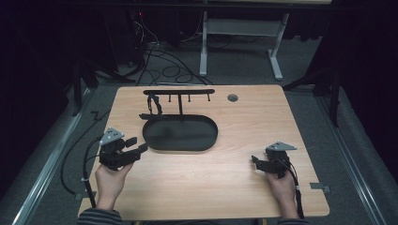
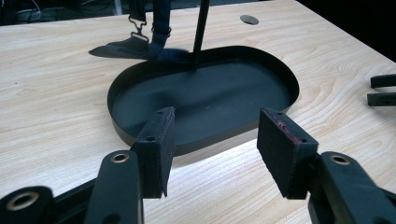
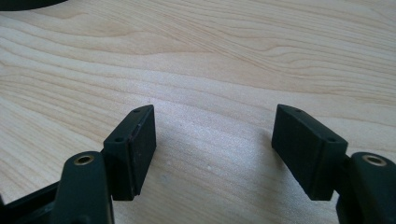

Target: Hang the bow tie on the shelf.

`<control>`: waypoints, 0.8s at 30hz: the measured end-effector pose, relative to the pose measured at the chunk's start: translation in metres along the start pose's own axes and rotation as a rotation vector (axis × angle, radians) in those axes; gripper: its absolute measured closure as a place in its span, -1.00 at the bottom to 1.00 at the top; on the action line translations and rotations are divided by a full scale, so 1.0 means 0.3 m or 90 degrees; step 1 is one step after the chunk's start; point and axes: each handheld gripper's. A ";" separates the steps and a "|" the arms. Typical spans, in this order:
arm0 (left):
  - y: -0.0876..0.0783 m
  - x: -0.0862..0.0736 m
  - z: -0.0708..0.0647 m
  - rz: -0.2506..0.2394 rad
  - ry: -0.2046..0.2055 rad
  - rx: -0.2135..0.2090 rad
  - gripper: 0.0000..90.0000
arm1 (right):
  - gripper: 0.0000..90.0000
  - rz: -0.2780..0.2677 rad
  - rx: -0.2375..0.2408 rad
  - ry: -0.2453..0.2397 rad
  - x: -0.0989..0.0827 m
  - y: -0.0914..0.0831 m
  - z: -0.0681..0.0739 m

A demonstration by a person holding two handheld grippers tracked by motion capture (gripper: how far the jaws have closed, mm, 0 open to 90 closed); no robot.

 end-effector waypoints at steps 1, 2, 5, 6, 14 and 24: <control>0.004 -0.003 -0.002 -0.001 0.000 0.000 0.05 | -0.29 0.000 0.000 0.000 0.000 0.000 0.000; 0.004 -0.003 -0.002 -0.001 0.000 0.000 0.05 | -0.29 0.000 0.000 0.000 0.000 0.000 0.000; 0.010 -0.010 -0.004 0.004 0.000 -0.002 0.05 | -0.29 0.000 0.000 0.000 0.000 0.000 0.000; 0.012 -0.012 -0.004 0.005 -0.001 -0.003 0.05 | -0.29 0.000 0.000 0.000 0.000 0.000 0.000; 0.037 -0.035 -0.008 0.019 -0.004 -0.006 0.04 | -0.29 0.000 0.000 0.000 0.000 0.000 0.000; 0.073 -0.070 -0.009 0.031 -0.014 -0.009 0.04 | -0.29 0.000 0.000 0.000 0.000 0.000 0.000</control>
Point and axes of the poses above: each handheld gripper's, and its own axes: y roughly forward along the jaws, x roughly out of its top, z roughly to its left, and after that the axes turned 2 degrees about z, right-handed
